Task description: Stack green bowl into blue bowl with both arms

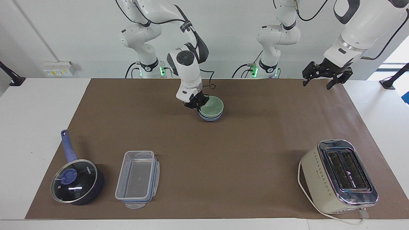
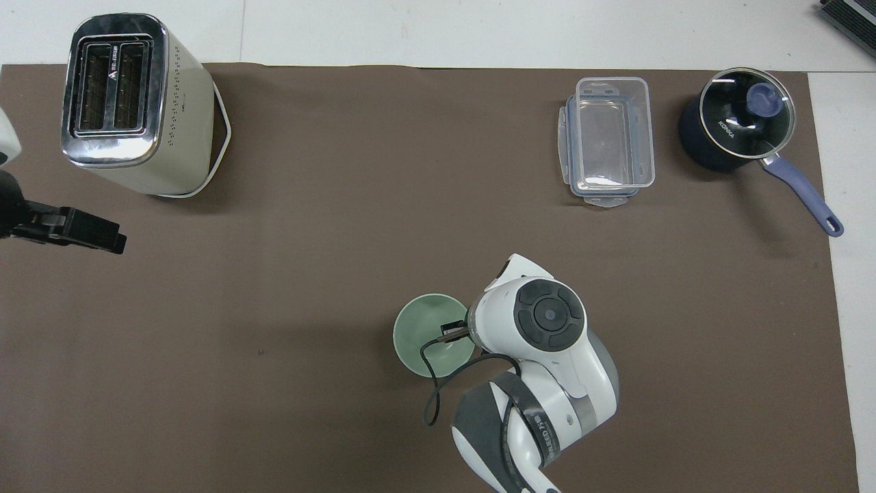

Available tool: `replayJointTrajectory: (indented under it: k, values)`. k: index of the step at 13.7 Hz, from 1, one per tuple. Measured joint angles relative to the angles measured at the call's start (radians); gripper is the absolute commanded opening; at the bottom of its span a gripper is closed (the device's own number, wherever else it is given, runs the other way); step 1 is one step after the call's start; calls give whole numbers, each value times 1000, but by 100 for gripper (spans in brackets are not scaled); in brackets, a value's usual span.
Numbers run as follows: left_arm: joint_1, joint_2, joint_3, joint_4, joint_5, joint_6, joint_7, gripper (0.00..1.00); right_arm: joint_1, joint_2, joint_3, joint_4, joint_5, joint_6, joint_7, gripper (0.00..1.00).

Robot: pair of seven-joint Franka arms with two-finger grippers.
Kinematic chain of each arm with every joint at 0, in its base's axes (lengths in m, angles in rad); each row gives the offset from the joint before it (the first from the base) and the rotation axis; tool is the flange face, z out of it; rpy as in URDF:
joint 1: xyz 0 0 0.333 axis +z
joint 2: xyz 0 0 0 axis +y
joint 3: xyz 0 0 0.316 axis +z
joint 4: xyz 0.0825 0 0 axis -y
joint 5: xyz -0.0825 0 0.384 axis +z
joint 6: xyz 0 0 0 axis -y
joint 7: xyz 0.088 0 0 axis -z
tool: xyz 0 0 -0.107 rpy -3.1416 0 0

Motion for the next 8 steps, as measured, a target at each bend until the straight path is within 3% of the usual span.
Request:
replayJointTrajectory:
  k: [3,8]
  values:
    - [0,0,0,0,0,0,0,100,0,0,0,0,0,0,0,100]
    - [0,0,0,0,0,0,0,100,-15,-19,-11,27,0,-14,2,100]
